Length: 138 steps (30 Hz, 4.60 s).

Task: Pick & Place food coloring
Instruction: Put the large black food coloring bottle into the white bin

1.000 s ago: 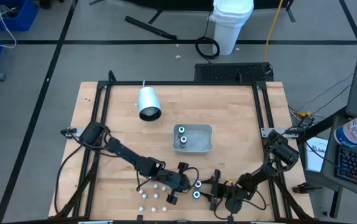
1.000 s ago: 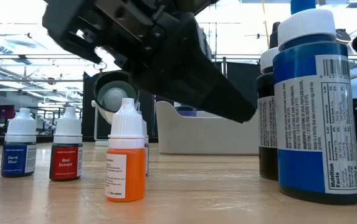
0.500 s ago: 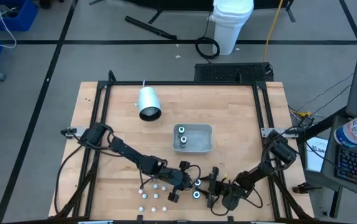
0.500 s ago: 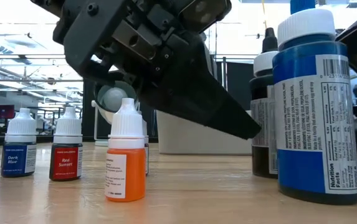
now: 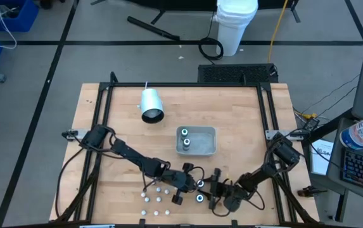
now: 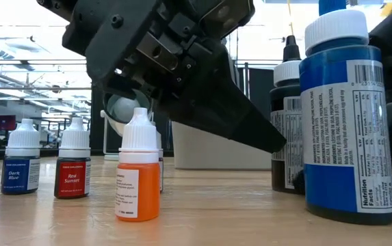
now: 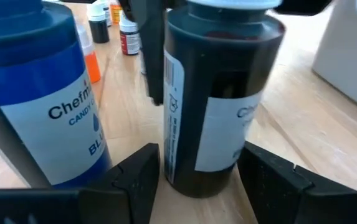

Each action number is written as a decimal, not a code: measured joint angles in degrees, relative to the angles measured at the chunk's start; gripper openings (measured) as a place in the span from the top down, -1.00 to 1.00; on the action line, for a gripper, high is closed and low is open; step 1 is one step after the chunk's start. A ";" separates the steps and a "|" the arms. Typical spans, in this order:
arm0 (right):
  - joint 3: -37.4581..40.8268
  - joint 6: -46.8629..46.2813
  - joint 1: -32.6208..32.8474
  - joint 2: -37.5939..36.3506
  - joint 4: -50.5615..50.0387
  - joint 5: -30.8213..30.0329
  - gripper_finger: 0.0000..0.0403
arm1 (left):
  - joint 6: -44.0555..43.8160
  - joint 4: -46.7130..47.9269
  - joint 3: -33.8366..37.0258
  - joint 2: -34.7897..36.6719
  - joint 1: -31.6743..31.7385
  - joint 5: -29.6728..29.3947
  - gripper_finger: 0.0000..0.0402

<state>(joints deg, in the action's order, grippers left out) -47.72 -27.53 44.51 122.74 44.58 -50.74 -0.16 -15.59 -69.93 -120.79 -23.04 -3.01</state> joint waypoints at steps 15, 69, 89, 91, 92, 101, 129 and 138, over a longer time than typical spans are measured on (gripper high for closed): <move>0.04 1.30 -1.03 -0.08 0.69 2.43 0.05 | -0.22 0.32 0.00 0.00 0.04 -0.02 0.98; 1.47 18.24 -18.80 -32.96 -25.57 3.04 0.28 | 0.92 27.05 0.00 10.21 -9.14 -15.58 0.93; 13.94 17.24 -28.33 -32.92 -8.26 18.01 0.28 | 0.69 27.36 0.00 10.19 -8.35 -15.63 0.85; 13.94 18.87 -26.96 -33.12 -7.63 18.10 0.29 | 1.07 27.16 0.00 10.19 -8.12 -15.68 0.85; 13.94 19.59 -26.09 -33.45 -7.62 18.10 0.29 | 1.33 26.81 0.00 10.19 -8.09 -15.71 0.85; 13.77 22.38 -15.61 -35.03 -7.47 17.80 0.28 | 8.51 14.87 0.00 16.87 -10.97 -17.39 0.85; 9.42 26.01 -8.75 -32.53 -8.42 12.67 0.28 | 7.52 -8.94 -0.02 17.02 -0.37 -12.85 -0.24; 9.42 26.73 -10.42 -29.33 -3.87 15.04 0.29 | 5.61 -8.68 -0.04 15.53 1.70 -10.30 -0.13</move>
<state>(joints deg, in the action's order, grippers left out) -38.30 -0.80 34.09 93.41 40.72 -35.70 5.46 -24.27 -69.97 -105.26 -21.34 -13.31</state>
